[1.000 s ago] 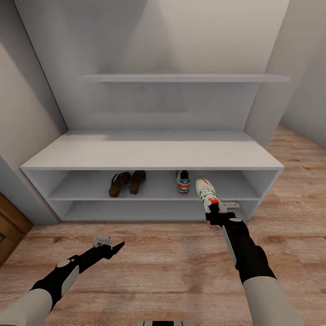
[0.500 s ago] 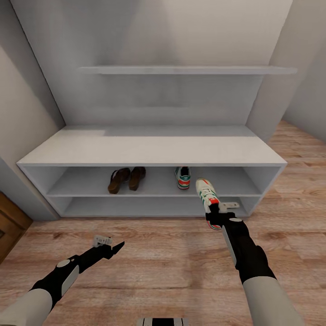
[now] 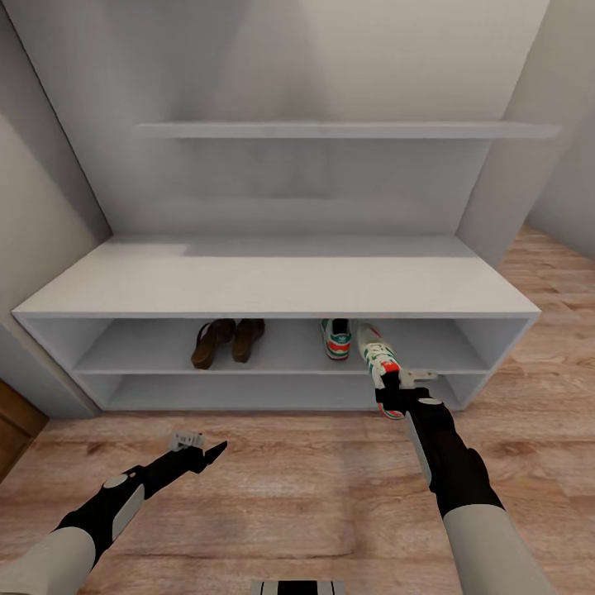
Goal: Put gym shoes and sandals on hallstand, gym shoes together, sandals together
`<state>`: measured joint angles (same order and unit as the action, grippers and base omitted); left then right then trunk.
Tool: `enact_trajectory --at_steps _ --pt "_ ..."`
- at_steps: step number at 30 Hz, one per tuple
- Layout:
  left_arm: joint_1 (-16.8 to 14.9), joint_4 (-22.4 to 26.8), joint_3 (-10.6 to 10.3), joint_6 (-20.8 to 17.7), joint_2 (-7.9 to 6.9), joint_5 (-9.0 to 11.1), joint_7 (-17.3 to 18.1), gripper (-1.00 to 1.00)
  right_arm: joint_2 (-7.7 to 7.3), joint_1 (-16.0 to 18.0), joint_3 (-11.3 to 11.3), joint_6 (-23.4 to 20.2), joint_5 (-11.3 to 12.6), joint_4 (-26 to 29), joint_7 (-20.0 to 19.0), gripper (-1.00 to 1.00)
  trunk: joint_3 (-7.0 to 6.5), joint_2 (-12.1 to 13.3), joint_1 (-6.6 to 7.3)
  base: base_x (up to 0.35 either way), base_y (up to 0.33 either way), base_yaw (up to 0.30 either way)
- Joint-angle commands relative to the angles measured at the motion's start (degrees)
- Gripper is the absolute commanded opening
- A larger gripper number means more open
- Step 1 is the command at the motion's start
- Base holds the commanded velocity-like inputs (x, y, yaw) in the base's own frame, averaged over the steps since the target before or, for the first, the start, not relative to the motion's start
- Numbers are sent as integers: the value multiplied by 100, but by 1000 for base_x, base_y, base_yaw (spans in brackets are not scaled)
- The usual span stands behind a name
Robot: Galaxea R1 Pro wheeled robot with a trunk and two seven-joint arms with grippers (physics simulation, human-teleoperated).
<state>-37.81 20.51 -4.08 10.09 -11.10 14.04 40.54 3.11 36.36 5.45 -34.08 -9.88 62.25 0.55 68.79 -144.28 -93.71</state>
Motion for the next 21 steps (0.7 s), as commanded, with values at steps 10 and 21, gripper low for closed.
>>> enact_trajectory --at_steps 10,21 --pt "-7 -4 -48 38 -6 29 -2 100 5 3 9 -28 -41 7 -11 -100 5 -2 1 94 0 0" --pt "-7 -3 -49 37 -3 32 1 100 5 5 9 -28 -41 7 -11 -100 5 -2 1 83 0 0"
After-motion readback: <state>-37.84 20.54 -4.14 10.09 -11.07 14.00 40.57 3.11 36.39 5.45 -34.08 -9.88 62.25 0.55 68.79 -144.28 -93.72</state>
